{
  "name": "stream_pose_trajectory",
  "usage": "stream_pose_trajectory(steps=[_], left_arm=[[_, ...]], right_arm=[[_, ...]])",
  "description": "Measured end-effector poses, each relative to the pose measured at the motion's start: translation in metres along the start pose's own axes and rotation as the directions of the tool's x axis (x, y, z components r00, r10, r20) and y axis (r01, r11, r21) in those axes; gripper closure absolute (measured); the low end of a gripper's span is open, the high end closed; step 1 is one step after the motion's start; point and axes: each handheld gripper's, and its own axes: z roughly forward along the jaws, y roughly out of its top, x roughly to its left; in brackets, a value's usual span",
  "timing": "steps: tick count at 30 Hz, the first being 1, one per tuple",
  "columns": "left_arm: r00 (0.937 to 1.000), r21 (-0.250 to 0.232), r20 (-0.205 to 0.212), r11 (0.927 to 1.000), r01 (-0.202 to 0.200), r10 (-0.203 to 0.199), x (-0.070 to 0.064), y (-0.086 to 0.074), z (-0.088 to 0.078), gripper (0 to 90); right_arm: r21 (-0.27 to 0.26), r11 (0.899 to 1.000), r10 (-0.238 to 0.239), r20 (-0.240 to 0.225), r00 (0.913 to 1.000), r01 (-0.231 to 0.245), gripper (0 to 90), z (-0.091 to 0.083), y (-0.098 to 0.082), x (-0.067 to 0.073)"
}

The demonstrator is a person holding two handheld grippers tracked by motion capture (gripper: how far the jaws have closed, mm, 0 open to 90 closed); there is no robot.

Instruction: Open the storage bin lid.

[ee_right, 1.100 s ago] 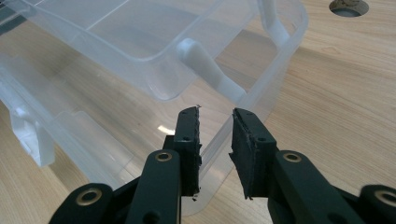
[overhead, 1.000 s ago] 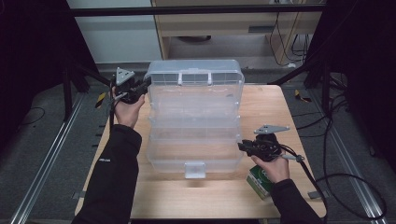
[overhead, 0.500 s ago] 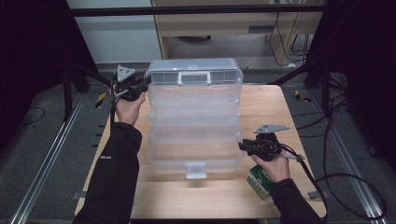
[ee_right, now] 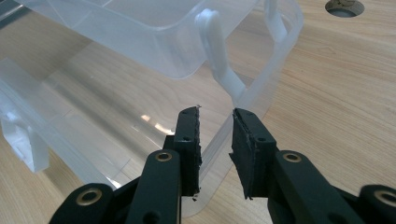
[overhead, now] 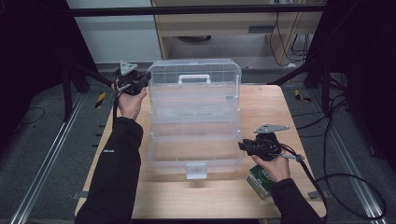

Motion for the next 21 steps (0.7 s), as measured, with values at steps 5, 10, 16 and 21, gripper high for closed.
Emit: stream_pose_trajectory(steps=[5,10,16,21], left_arm=[[0.9999,0.017,-0.01,0.9998,0.008,-0.008,0.001,0.001,0.009,84.7],[0.9998,0.025,-0.016,0.9996,0.009,-0.009,0.003,0.0,0.017,84.7],[0.9994,0.033,-0.019,0.9991,0.028,-0.027,0.006,-0.002,0.026,84.7],[0.999,0.039,-0.026,0.9985,0.037,-0.036,0.006,-0.003,0.034,84.7]], right_arm=[[-0.002,1.0,-0.003,0.002,1.0,0.003,72.0,0.0,0.0,0.0],[0.007,1.0,-0.005,-0.001,1.0,0.005,71.0,0.0,-0.001,0.001],[0.009,1.0,0.0,-0.002,1.0,0.0,71.0,-0.001,0.0,0.001],[0.009,1.0,0.0,-0.001,1.0,0.0,71.0,0.0,-0.001,0.001]])
